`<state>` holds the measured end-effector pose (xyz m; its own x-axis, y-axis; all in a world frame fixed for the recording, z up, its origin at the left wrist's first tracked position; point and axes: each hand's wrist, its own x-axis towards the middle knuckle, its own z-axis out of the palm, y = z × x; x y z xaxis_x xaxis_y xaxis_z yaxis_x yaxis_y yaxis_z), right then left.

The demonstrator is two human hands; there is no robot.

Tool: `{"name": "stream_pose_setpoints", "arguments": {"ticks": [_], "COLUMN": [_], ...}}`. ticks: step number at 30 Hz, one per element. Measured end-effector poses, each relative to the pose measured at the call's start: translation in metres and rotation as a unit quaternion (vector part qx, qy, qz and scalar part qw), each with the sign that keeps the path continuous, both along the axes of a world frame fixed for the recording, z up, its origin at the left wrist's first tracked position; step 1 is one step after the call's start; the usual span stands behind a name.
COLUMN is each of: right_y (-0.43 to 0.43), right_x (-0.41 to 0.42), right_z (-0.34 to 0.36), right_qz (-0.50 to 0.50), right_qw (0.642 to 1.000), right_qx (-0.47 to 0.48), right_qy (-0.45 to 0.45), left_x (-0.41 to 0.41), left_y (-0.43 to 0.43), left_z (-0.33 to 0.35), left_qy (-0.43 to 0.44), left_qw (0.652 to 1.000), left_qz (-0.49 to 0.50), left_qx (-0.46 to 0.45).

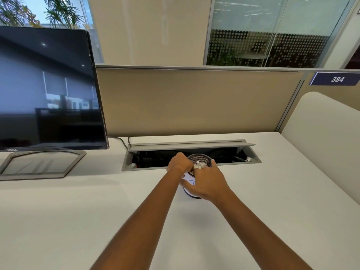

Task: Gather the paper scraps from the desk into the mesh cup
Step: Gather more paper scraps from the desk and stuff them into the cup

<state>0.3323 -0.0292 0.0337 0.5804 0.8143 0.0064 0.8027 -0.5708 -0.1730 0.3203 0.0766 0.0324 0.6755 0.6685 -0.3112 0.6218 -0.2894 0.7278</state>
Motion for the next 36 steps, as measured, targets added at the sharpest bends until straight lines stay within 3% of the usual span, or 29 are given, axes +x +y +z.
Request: {"name": "stream_pose_setpoints", "arguments": {"ticks": [5, 15, 20, 27, 32, 36], "right_y": [0.008, -0.002, -0.016, -0.047, -0.049, -0.039], "right_x": [0.004, -0.009, -0.019, -0.087, -0.150, -0.194], "right_z": [0.002, 0.005, 0.014, -0.009, -0.055, -0.070], "right_qz": [0.003, -0.040, -0.048, -0.054, -0.015, 0.005], "right_qw": [0.999, 0.999, 0.998, 0.969, 0.985, 0.988], "right_qx": [-0.048, 0.004, 0.012, 0.232, 0.153, 0.097], "right_qy": [0.007, -0.023, -0.049, -0.068, 0.074, 0.118], "left_x": [-0.005, -0.045, -0.080, -0.159, -0.223, -0.263], "left_y": [-0.003, -0.017, -0.024, -0.040, -0.048, -0.048], "left_z": [-0.003, -0.005, -0.013, -0.053, -0.079, -0.082], "left_qy": [-0.028, -0.161, -0.120, -0.012, 0.049, 0.042], "left_qw": [1.000, 0.984, 0.970, 0.947, 0.940, 0.939], "left_qz": [0.014, -0.029, -0.046, -0.074, -0.099, -0.118], "left_qx": [0.004, 0.067, 0.204, 0.313, 0.324, 0.320]}}
